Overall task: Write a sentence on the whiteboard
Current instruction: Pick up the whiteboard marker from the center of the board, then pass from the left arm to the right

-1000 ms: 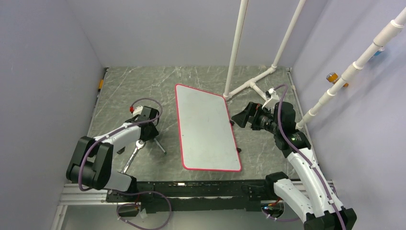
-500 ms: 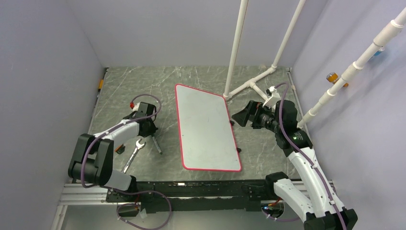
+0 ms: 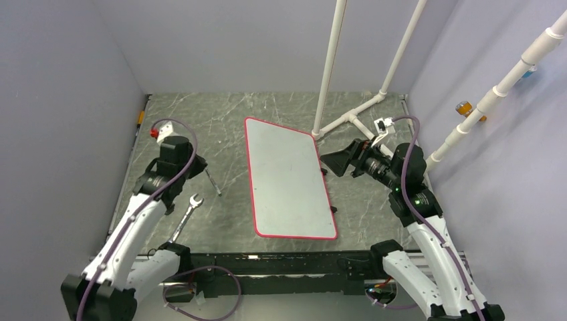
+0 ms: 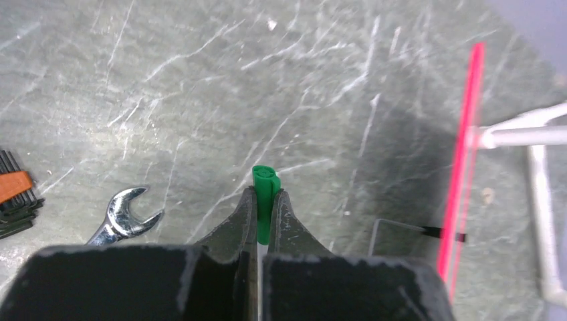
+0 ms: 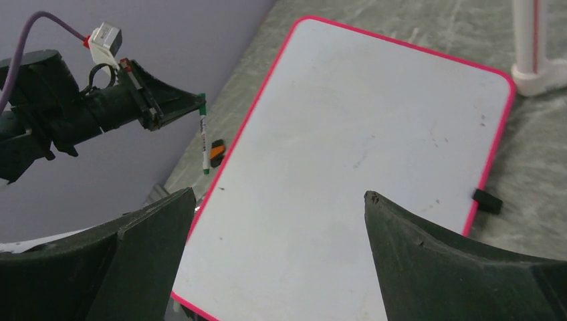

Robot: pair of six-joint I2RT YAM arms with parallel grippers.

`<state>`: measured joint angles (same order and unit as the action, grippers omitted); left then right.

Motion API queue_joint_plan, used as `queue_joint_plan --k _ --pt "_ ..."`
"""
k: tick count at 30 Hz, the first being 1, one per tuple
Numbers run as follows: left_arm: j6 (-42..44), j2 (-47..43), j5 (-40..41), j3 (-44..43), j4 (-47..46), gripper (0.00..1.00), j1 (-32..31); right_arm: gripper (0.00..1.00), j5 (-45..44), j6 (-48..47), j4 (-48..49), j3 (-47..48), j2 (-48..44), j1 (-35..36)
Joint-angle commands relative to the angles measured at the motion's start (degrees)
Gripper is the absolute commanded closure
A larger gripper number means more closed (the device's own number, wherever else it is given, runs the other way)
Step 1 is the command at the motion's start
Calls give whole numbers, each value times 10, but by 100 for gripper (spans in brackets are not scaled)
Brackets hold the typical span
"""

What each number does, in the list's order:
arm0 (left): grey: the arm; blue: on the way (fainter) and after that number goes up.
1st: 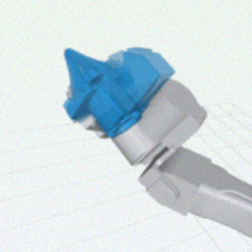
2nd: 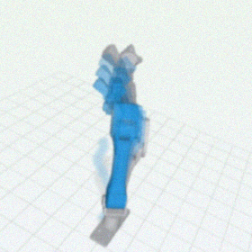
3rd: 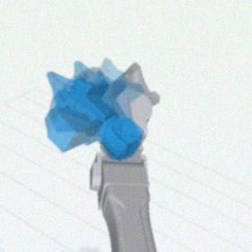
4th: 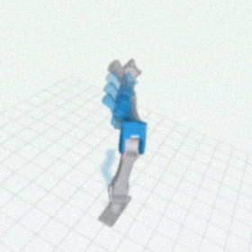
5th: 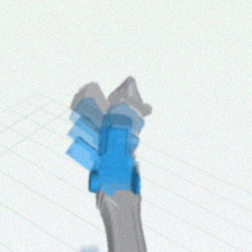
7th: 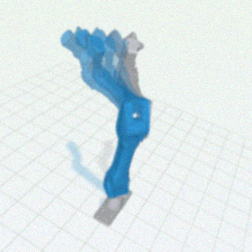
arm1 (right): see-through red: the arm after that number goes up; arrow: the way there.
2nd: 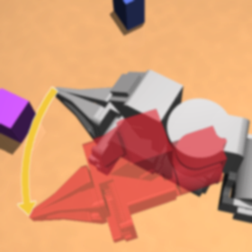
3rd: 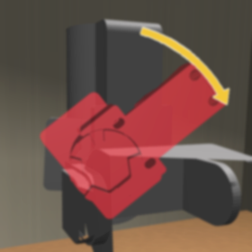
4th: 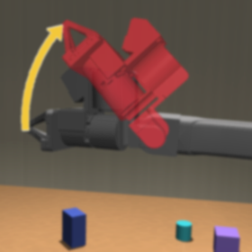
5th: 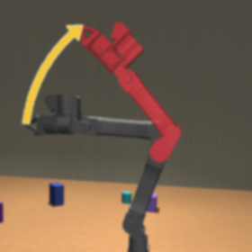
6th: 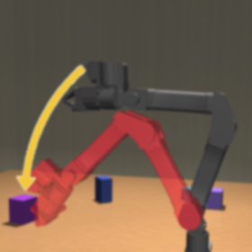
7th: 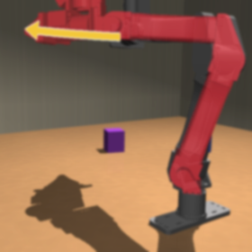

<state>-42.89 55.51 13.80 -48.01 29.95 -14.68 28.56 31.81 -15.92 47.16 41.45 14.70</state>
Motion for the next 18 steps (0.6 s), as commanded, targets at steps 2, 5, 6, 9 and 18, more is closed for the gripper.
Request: queue_joint_plan --k 2,5,6,9,18 --pt "-50 -83 -20 -54 48 100 3 0 44 4 95 14 7 29" --pt "-91 -104 -43 -92 71 100 3 0 53 7 138 25 11 48" --pt "-111 -111 -48 -101 75 100 3 0 57 11 153 26 12 60" --pt "-153 -133 -76 -111 51 100 3 0 45 22 206 28 18 94" --pt "-245 -141 -97 -106 -57 100 -37 0 -46 46 285 29 44 172"
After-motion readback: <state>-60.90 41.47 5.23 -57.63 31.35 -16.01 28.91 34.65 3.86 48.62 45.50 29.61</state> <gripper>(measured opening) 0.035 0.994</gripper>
